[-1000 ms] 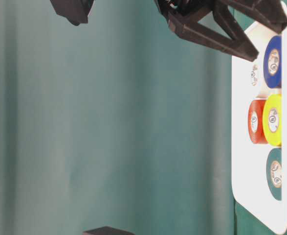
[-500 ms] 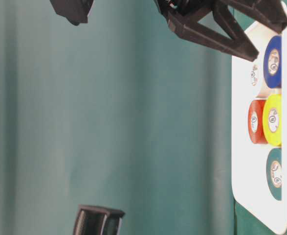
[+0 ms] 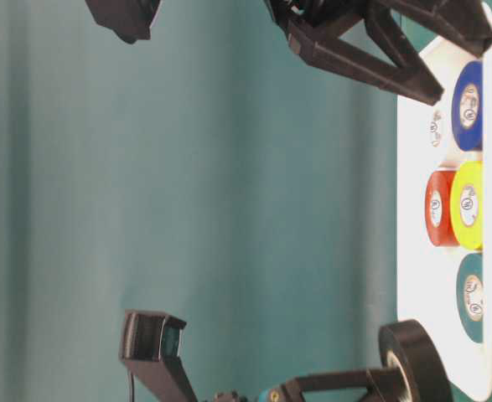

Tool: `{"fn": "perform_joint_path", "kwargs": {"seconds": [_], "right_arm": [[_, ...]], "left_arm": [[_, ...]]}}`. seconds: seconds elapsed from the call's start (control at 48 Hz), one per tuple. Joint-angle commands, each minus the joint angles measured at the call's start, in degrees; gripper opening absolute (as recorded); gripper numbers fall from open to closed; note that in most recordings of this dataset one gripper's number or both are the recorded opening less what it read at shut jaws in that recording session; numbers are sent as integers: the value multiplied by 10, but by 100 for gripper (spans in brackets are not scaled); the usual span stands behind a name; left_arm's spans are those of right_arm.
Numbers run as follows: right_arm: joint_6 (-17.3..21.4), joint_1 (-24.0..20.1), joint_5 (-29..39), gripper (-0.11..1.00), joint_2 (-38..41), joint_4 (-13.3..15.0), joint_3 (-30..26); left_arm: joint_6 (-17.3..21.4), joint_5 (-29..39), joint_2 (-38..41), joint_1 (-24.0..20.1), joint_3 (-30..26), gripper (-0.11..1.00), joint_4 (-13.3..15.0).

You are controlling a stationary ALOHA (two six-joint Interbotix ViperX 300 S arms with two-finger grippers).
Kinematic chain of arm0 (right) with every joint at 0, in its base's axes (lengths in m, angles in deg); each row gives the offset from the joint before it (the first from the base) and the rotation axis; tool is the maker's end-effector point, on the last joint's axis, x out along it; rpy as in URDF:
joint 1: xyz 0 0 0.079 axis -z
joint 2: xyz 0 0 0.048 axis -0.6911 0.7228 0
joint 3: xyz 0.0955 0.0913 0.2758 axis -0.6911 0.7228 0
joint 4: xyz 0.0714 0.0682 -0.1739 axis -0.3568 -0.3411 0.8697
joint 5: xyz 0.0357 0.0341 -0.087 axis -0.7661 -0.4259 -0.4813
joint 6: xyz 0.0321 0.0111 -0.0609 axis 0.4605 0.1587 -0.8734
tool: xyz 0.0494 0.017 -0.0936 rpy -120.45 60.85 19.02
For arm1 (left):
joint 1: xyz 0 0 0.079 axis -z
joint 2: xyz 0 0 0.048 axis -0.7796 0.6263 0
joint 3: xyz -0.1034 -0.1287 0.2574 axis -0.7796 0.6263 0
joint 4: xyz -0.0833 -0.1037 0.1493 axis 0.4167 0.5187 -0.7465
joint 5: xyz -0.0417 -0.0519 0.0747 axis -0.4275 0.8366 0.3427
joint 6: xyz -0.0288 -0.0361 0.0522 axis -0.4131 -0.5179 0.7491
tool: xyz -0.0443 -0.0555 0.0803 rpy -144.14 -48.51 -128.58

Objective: Put the tape alternately from left to right into the white case.
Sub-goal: 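Lift the black roll with the left gripper and carry it into the tray, then release the black roll in the tray and pull the left gripper back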

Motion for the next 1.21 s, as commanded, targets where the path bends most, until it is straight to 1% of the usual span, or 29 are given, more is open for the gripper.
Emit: {"fn": "perform_joint_path", "kwargs": {"seconds": [0.0,0.188,0.333,0.583,0.771,1.0,1.188], "right_arm": [[1,-2,-3,84,-4,-2,-11],[1,-2,-2,84,-4,-2,-11],[1,-2,-2,84,-4,-2,-11],[1,-2,-2,84,-4,-2,-9],[1,-2,-2,84,-5,-2,-8],[1,-2,-3,84,-4,-2,-7],[1,-2,-2,84,-4,-2,-8]], "left_arm": [[13,-12,1,-23,-20,-5,-1],[53,-32,32,-64,-42,-5,-2],[76,-35,61,-92,-62,-5,-2],[130,-36,103,-138,-97,-5,-1],[159,-45,125,-164,-113,-5,-1],[198,-76,149,-191,-121,-5,-1],[223,-78,161,-212,-125,-5,-1]]}}
